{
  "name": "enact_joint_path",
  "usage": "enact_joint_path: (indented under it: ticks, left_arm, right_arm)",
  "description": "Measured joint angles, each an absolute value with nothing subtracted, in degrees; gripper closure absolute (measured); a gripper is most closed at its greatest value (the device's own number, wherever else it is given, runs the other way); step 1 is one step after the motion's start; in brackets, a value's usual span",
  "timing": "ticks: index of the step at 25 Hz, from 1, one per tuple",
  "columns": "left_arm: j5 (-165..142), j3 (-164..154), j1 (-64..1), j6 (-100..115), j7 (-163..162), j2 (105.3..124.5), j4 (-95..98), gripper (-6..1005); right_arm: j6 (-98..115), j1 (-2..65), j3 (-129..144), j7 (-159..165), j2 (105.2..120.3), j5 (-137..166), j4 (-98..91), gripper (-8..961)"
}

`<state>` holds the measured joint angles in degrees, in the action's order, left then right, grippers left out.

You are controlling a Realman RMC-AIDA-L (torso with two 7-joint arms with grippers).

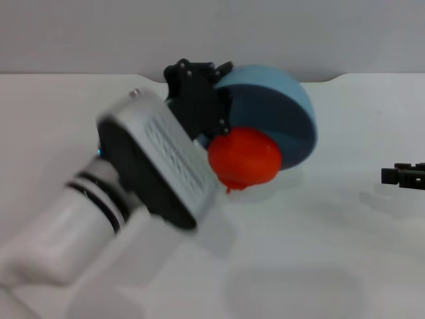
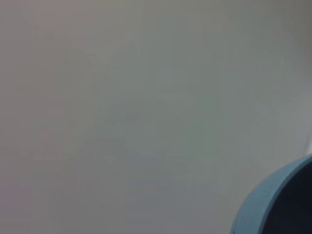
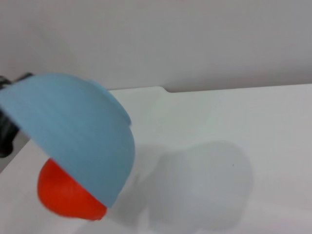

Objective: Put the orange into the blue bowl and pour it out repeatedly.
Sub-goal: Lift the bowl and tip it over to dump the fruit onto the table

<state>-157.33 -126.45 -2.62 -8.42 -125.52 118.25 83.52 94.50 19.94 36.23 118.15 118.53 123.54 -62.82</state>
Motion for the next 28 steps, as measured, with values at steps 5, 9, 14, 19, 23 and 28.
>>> enact_joint_path:
  ticks: [5, 9, 14, 19, 23, 28]
  left_arm:
    - [-157.7, -134.6, -3.8, -36.3, -110.8, 118.85, 69.6, 1000]
    - [-151.3, -139.4, -7.2, -50.2, -101.5, 118.80, 62.5, 1000]
    - [-144.4, -140.2, -7.9, -51.6, -102.4, 118.77, 63.8, 1000]
    - [-125.7, -132.0, -4.9, -35.9, -105.9, 117.81, 80.2, 999]
    - [-117.9, -110.4, -6.3, -1.1, -112.6, 118.27, 87.7, 1000]
    - [-116.3, -82.4, -20.7, 42.9, -131.7, 117.74, 78.0, 1000]
  right_arm:
    - [94.5, 20.0, 36.4, 118.1, 118.50, 123.6, -62.9, 461]
    - [94.6, 20.1, 36.7, 118.0, 118.48, 123.6, -62.8, 458]
    - [94.5, 20.4, 36.7, 117.9, 118.47, 123.7, -62.7, 454]
    - [94.5, 21.4, 36.6, 115.5, 118.53, 121.2, -60.1, 450]
    - [94.4, 24.2, 36.9, 111.9, 118.43, 118.5, -54.3, 447]
    - [93.1, 28.2, 39.3, 106.4, 118.56, 119.1, -48.9, 443]
